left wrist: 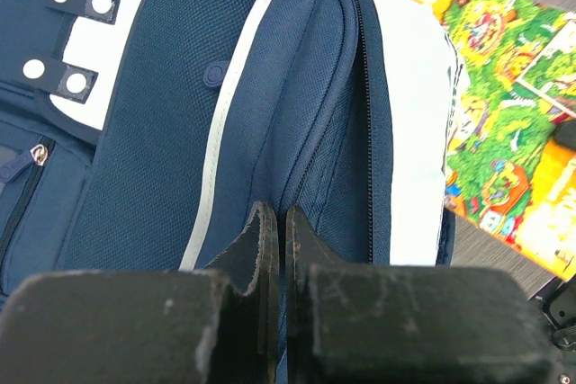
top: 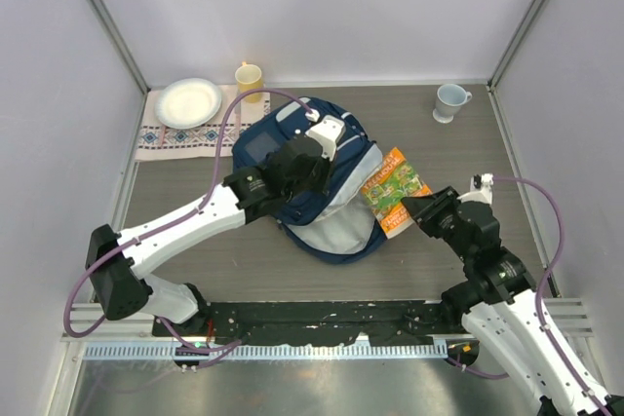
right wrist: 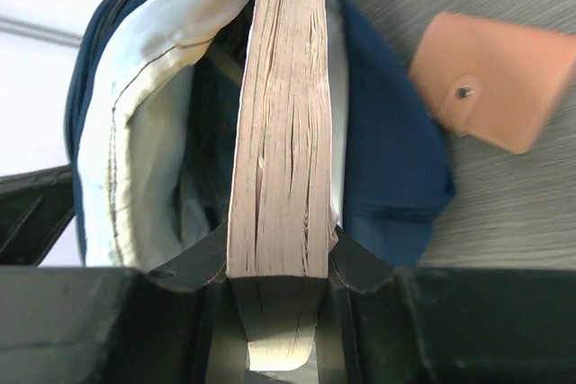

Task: Pack the student bag
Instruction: Place the book in the student bag.

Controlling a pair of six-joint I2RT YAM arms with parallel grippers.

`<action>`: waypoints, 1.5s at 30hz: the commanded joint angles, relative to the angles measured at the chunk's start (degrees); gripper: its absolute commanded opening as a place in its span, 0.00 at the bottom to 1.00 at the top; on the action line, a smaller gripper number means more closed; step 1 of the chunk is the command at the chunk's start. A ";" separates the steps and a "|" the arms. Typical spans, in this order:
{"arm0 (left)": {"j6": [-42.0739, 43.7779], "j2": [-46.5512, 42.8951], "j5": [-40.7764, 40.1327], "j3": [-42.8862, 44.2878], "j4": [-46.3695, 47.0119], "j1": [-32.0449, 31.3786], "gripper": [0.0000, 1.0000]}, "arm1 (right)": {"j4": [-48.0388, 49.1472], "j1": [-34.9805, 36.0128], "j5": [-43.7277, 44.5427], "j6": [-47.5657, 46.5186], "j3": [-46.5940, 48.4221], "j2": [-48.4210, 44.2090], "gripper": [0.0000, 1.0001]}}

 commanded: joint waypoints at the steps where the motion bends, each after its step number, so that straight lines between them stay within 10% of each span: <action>1: -2.40 -2.38 0.13 4.86 8.66 0.47 0.00 | 19.15 0.09 -12.04 5.79 -3.10 0.92 0.01; 22: -4.33 -1.94 4.43 6.26 10.51 0.47 0.00 | 55.98 0.62 -21.38 12.84 -10.06 21.31 0.01; 45: -4.51 -4.75 5.49 3.54 11.30 1.08 0.00 | 95.46 13.80 6.13 15.30 -2.34 67.63 0.01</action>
